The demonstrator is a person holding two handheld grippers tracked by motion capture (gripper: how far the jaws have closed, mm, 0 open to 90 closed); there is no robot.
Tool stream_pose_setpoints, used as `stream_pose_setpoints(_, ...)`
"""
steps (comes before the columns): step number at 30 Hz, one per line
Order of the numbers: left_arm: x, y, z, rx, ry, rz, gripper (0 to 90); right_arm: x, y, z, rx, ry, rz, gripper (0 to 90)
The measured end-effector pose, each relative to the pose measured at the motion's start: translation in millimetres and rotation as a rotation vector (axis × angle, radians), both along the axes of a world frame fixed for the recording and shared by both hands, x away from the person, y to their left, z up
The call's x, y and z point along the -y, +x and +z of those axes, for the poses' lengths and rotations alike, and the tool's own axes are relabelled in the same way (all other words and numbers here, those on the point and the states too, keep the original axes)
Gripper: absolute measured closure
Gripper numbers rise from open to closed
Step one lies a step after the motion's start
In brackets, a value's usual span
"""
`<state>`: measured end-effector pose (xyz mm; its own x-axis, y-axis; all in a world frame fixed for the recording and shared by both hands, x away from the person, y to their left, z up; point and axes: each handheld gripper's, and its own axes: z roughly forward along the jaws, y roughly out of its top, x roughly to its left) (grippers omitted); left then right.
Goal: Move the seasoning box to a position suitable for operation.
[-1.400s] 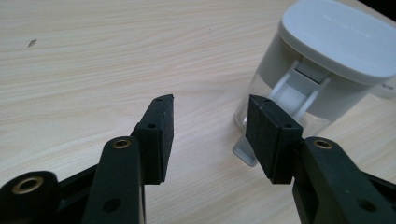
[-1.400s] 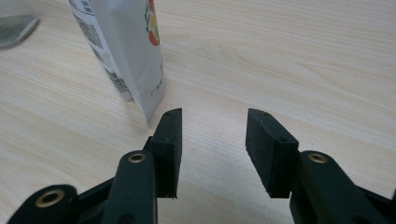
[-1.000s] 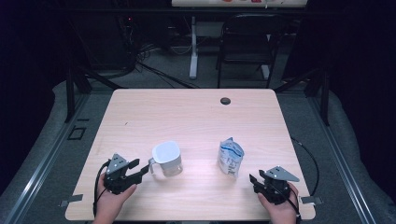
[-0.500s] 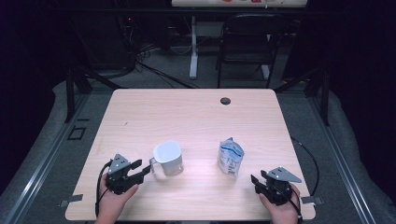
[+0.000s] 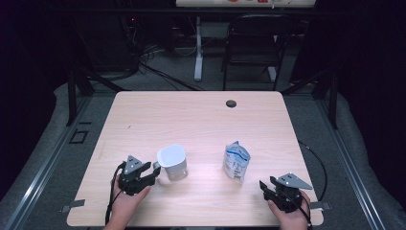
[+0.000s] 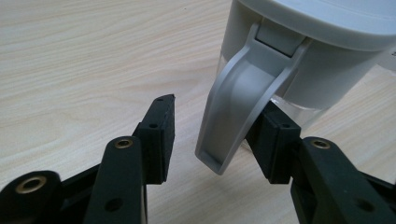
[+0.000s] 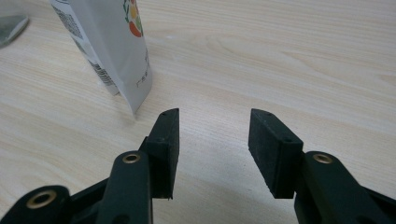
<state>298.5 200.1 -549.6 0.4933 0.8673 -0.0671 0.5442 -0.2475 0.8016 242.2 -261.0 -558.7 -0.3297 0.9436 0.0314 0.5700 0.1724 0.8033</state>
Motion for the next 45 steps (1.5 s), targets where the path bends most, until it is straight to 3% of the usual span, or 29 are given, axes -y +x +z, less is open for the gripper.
stream_pose_setpoints(12, -1.4, 6.0, -0.8, 0.013, -0.006, -0.005, 68.2, 0.2, -2.4, -0.6, -0.001, 0.0, -0.005, 52.7)
stream_pose_setpoints(21, -2.2, 6.3, -0.4, 0.026, 0.019, -0.021, 69.9, 0.1, -2.0, -0.8, -0.002, -0.005, 0.0, 52.7)
stream_pose_setpoints(30, -0.2, 3.3, 0.4, 0.05, 0.071, -0.044, 71.8, 1.3, -2.0, -1.0, 0.0, 0.0, -0.001, 52.7)
stream_pose_setpoints(45, 5.4, -4.4, 1.4, 0.051, 0.085, -0.076, 72.0, 1.1, -2.3, -0.9, 0.0, 0.009, 0.005, 52.6)
